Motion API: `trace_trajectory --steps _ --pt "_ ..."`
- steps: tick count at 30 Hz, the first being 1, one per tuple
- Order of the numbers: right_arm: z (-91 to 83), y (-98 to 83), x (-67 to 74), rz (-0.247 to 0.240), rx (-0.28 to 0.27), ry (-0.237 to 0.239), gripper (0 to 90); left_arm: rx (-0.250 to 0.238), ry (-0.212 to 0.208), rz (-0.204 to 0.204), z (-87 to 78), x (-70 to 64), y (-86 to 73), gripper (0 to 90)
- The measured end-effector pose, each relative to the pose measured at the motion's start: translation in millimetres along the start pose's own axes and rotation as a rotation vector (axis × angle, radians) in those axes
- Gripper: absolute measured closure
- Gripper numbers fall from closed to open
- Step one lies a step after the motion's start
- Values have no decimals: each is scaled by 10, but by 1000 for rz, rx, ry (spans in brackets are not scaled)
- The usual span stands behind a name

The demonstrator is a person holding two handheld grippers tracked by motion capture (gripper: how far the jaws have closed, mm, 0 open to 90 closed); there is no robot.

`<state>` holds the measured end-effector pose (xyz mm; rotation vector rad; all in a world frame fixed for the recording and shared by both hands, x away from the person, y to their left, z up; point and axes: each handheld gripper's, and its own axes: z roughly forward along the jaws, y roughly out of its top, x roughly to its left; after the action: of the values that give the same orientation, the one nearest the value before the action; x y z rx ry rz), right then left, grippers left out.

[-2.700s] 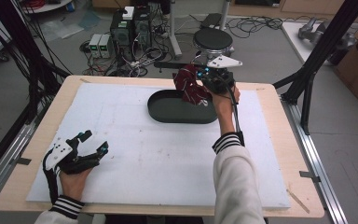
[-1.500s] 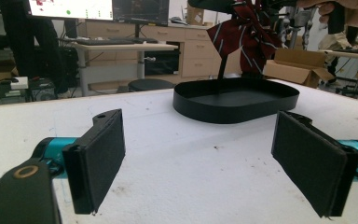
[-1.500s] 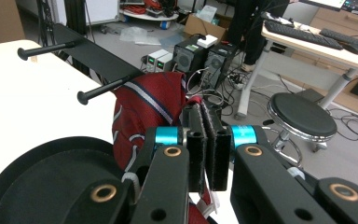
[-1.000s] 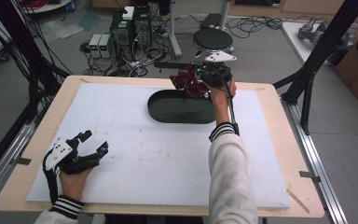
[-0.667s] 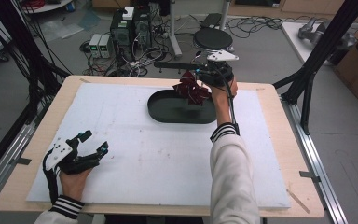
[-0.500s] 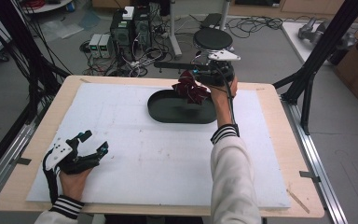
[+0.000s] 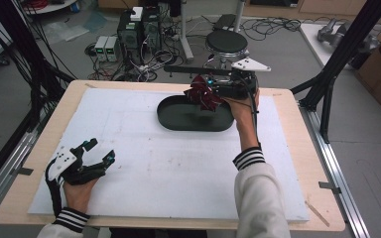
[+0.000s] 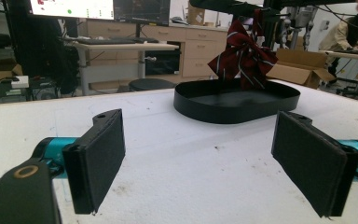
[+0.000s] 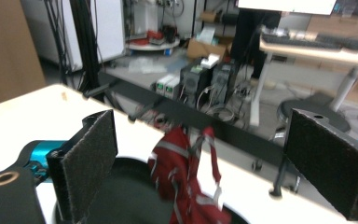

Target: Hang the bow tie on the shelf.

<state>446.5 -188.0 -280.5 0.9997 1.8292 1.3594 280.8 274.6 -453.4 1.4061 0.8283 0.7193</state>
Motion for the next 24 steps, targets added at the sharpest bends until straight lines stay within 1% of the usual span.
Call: trace_trajectory --steps 1,2,3,4,6,7,8,9,10,11,12,13,15,16,17,18,19,20,21,22,23,24 --pt "-77 -3 -1 12 8 7 7 2 4 -3 1 0 1 176" --pt "-77 -3 -1 12 8 7 7 2 4 -3 1 0 1 176" --pt "-194 -28 4 11 -29 11 7 2 4 -4 2 1 1 176" --pt "-253 -43 0 4 -33 14 7 2 5 -5 2 1 1 176" --pt "-349 -48 -14 1 3 24 7 0 6 -5 2 0 0 176" --pt "-438 -70 -15 -8 -23 26 7 2 5 0 1 -1 1 176" --pt "-438 -70 -15 -8 -23 26 7 2 5 0 1 -1 1 176" --pt "-590 -112 -15 -15 -56 28 7 0 7 0 2 -3 0 176" --pt "-590 -112 -15 -15 -56 28 7 0 7 0 2 -3 0 176" --pt "-734 -170 -23 -22 -74 35 7 1 8 1 2 -4 0 176" --pt "-734 -170 -23 -22 -74 35 7 1 8 1 2 -4 0 176" --pt "-864 -241 -24 -12 -82 55 6 1 7 3 1 -6 0 176" --pt "-986 -317 -7 -17 -88 70 6 -1 7 4 1 -10 -1 176" --pt "-986 -317 -7 -17 -88 70 6 -1 7 4 1 -10 -1 176" --pt "-1103 -392 24 -32 -91 80 6 -1 8 5 0 -10 -1 176" --pt "-1103 -392 24 -32 -91 80 6 -1 8 5 -1 -11 -1 176" --pt "-1229 -481 60 -40 -101 84 6 -1 7 4 -1 -9 -1 176" --pt "-1229 -481 60 -40 -101 84 6 -1 7 4 -1 -9 -1 175" --pt "-1322 -564 84 -42 -109 86 6 -3 7 4 -1 -10 -1 174" --pt "-1322 -564 84 -42 -109 86 6 -3 7 4 -1 -10 -1 175" --pt "-1412 -674 107 -44 -111 76 6 -4 7 5 -2 -11 -2 174" --pt "-1412 -674 107 -44 -111 76 6 -3 5 7 -2 -11 -1 174"
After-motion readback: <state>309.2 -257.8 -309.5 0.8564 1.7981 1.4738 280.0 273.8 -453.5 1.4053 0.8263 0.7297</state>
